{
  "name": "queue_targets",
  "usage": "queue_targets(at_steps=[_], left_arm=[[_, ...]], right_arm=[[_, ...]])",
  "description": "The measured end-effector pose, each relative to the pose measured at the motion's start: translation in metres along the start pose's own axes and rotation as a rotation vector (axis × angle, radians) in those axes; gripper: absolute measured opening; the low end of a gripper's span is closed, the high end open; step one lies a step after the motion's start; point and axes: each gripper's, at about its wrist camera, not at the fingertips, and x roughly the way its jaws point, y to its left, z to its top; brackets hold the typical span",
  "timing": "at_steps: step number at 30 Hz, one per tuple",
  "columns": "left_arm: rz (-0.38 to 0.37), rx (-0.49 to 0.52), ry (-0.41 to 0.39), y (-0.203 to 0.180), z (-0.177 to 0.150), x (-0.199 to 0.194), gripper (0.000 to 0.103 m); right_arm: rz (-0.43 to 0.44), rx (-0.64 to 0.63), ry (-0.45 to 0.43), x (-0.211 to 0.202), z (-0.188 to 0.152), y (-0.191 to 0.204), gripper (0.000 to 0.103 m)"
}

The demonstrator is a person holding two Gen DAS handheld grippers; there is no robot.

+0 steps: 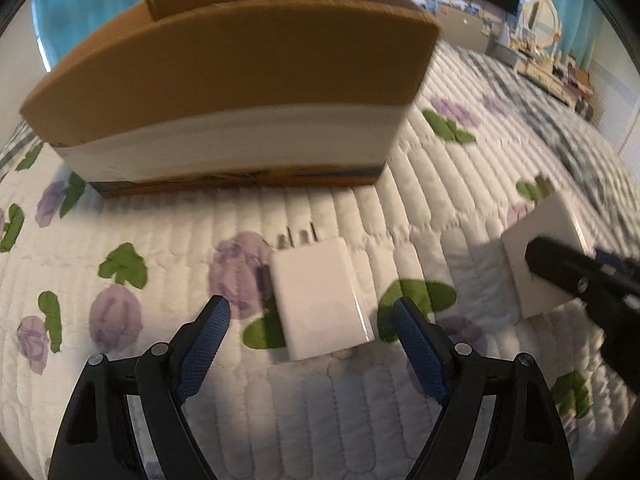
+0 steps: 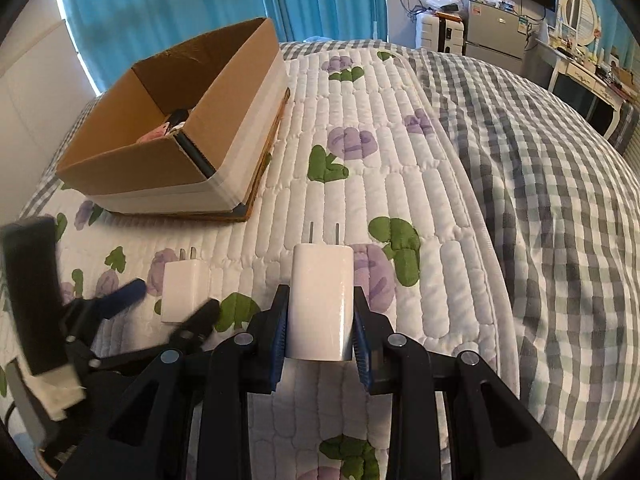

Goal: Organize rigid objects
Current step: 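Grasp the second white charger with the left tool while the right tool holds its charger, then carry both white chargers into the box and open both tools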

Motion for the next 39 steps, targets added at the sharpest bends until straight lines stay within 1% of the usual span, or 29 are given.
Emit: queue_targets(at_steps=[1,2,3,4,8,10,16,18,21,24,27,28,29,32,35,39], left_arm=[[0.001,0.018,-0.002,-0.003,-0.001,0.0,0.066],[-0.001,0.027,-0.002,-0.005,-0.002,-0.001,0.064],[-0.006,0.034,-0.005,-0.007,-0.002,-0.003,0.061],[-0.017,0.041,-0.006,-0.007,-0.003,-0.005,0.048],[-0.047,0.049,-0.003,-0.005,-0.008,-0.014,0.047],[-0.042,0.056,-0.017,-0.004,-0.011,-0.022,0.046],[-0.068,0.046,-0.063,0.011,-0.015,-0.058,0.043],[-0.066,0.053,-0.079,0.021,-0.014,-0.07,0.042],[-0.081,0.044,-0.091,0.04,-0.012,-0.086,0.039],[-0.082,0.037,-0.125,0.06,-0.006,-0.105,0.038],[-0.081,0.036,-0.156,0.074,0.005,-0.12,0.038],[-0.082,0.033,-0.16,0.074,0.015,-0.12,0.038],[-0.086,0.031,-0.168,0.076,0.019,-0.124,0.038],[-0.081,0.043,-0.207,0.086,0.033,-0.144,0.038],[-0.073,0.07,-0.252,0.097,0.05,-0.163,0.038],[-0.068,0.089,-0.316,0.105,0.083,-0.178,0.038]], right_arm=[[-0.002,0.001,0.0,0.0,0.0,0.0,0.028],[-0.004,0.0,-0.001,0.0,0.0,0.0,0.028],[-0.008,-0.003,-0.001,0.0,-0.001,0.001,0.028],[-0.013,-0.008,-0.002,0.0,-0.001,0.002,0.028],[-0.035,-0.014,-0.009,-0.003,-0.003,0.004,0.028],[-0.057,-0.021,-0.023,-0.007,-0.005,0.007,0.028],[-0.092,-0.041,-0.063,-0.021,-0.01,0.021,0.028],[-0.092,-0.049,-0.073,-0.026,-0.012,0.029,0.028],[-0.096,-0.071,-0.092,-0.035,-0.014,0.042,0.028],[-0.114,-0.097,-0.111,-0.047,-0.017,0.057,0.028],[-0.135,-0.124,-0.13,-0.06,-0.017,0.069,0.028],[-0.133,-0.127,-0.136,-0.066,-0.016,0.074,0.028],[-0.127,-0.126,-0.138,-0.071,-0.014,0.078,0.028],[-0.123,-0.141,-0.15,-0.085,-0.005,0.089,0.028],[-0.131,-0.167,-0.178,-0.101,0.011,0.102,0.028],[-0.129,-0.205,-0.239,-0.122,0.05,0.12,0.028]])
